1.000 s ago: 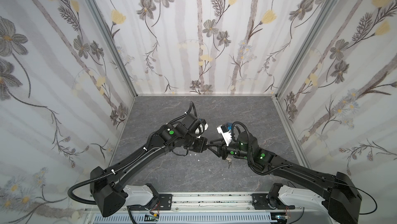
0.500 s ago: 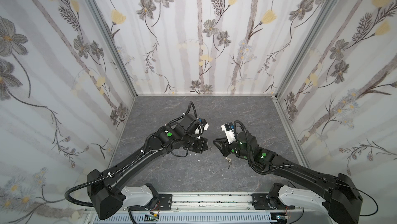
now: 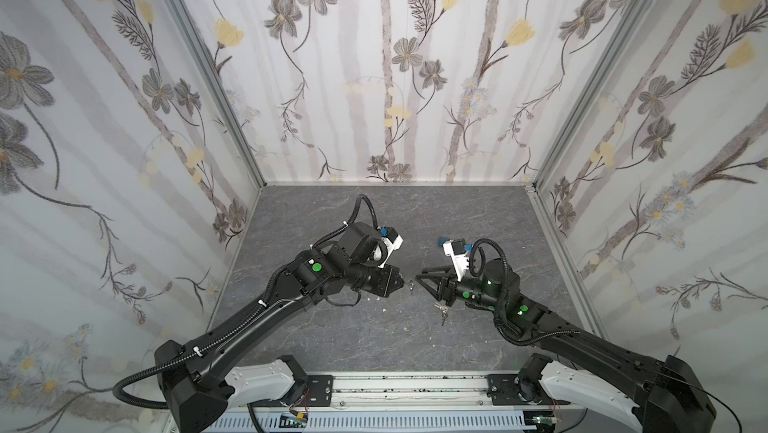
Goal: Unlock with the key
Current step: 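Grasp the key with the right gripper while the left gripper opens and withdraws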
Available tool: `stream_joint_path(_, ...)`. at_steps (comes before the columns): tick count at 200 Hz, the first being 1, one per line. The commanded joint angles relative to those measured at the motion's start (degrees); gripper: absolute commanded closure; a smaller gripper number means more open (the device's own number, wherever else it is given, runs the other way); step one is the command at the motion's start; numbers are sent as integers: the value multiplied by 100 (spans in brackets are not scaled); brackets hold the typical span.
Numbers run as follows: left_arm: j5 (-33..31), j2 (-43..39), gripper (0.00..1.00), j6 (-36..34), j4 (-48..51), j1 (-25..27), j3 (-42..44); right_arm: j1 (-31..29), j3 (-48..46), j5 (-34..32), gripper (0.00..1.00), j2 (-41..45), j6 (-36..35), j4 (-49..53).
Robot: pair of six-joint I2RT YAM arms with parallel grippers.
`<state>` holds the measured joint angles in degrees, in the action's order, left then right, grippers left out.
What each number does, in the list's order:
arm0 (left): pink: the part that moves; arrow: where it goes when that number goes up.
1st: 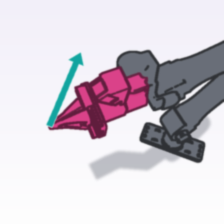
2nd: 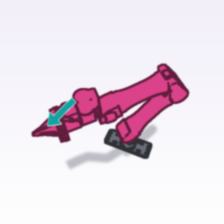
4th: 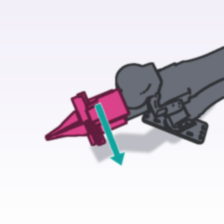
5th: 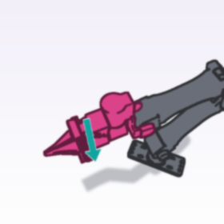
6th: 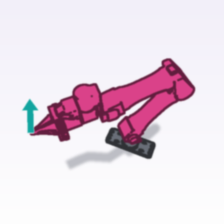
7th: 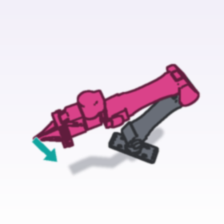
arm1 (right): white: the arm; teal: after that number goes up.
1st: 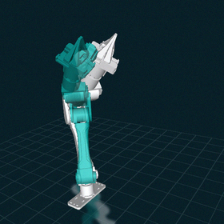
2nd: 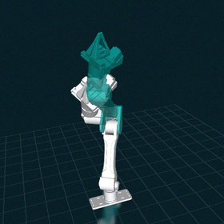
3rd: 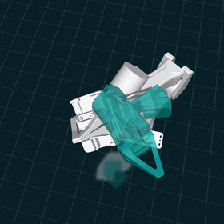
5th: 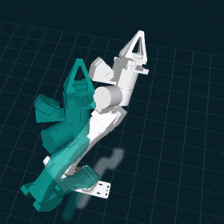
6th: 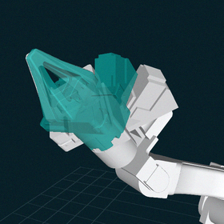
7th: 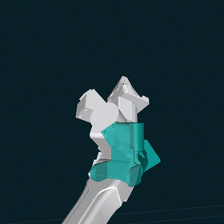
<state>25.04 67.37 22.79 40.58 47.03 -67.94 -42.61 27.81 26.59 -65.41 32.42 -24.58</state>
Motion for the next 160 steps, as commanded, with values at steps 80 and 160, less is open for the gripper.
stream_joint_path(80, 407, -222, 100, 147, -763, -6, 158, 66, -92, 1712, 74, -109, 629, -1682)
stream_joint_path(160, 36, -324, 82, 270, -752, -131, 270, 104, 163, 1450, 100, -132, 97, -848)
